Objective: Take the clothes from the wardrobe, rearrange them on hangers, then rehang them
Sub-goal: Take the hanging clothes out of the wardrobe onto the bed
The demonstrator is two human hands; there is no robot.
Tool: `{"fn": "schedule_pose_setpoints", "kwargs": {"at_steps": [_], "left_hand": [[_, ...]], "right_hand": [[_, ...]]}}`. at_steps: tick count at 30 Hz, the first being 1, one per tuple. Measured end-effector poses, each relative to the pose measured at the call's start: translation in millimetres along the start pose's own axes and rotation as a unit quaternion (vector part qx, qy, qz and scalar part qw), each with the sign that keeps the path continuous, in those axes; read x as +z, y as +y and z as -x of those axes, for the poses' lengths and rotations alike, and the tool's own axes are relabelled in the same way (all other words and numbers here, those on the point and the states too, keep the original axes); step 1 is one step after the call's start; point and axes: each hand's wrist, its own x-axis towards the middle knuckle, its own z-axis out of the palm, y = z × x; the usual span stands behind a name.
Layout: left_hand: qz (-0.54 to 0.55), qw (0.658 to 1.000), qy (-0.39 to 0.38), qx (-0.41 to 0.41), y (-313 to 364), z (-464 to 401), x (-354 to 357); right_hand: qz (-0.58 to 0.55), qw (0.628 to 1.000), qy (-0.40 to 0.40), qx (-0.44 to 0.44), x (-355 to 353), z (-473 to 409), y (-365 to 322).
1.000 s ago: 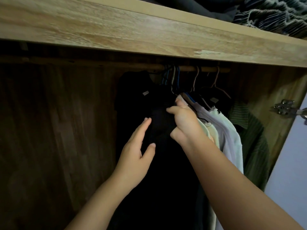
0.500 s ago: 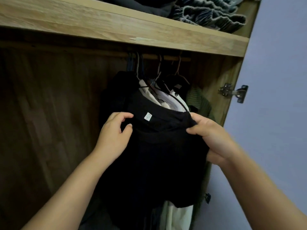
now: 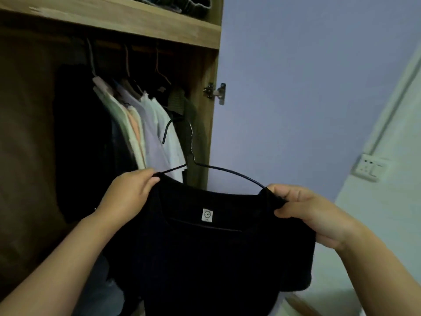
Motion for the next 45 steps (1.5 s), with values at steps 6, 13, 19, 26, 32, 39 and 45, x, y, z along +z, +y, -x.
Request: {"fn": "schedule_pose_setpoints", "kwargs": {"at_steps": [6,13,19,26,32,39,45], "left_hand": [[0.102,0.994,-0.007,0.045,56.7,6.3,42.6],[0.183,0.951,-0.051,0.245,124.7,14.8,72.6],[0.174,0.891,-0.081,0.411,199.3,41.0,85.3],[0.319,0.839,-0.153,0.413,298.7,101.0,93.4],[0.301,0.74,-0.15,0.582,389.1,153.1,87.8],[0.341,0.674,-0.219,0.618,493.0,280.5,68.4],[0.406,0.579,-0.244,0.664,561.6,384.6,37.2]], "right_hand": [[0.125,0.973,0.189,0.034,-20.7,79.1,13.8],[0.193,0.845,0.494,0.066,-1.3,161.1,49.9],[0.276,0.678,0.681,0.016,38.8,224.9,64.7],[0.356,0.618,0.691,0.12,94.8,328.5,61.9],[0.34,0.489,0.792,0.133,155.2,444.6,63.7],[0.316,0.414,0.835,0.177,239.2,571.2,69.7],[0.229,0.38,0.86,0.252,330.1,655.7,68.5]]}}
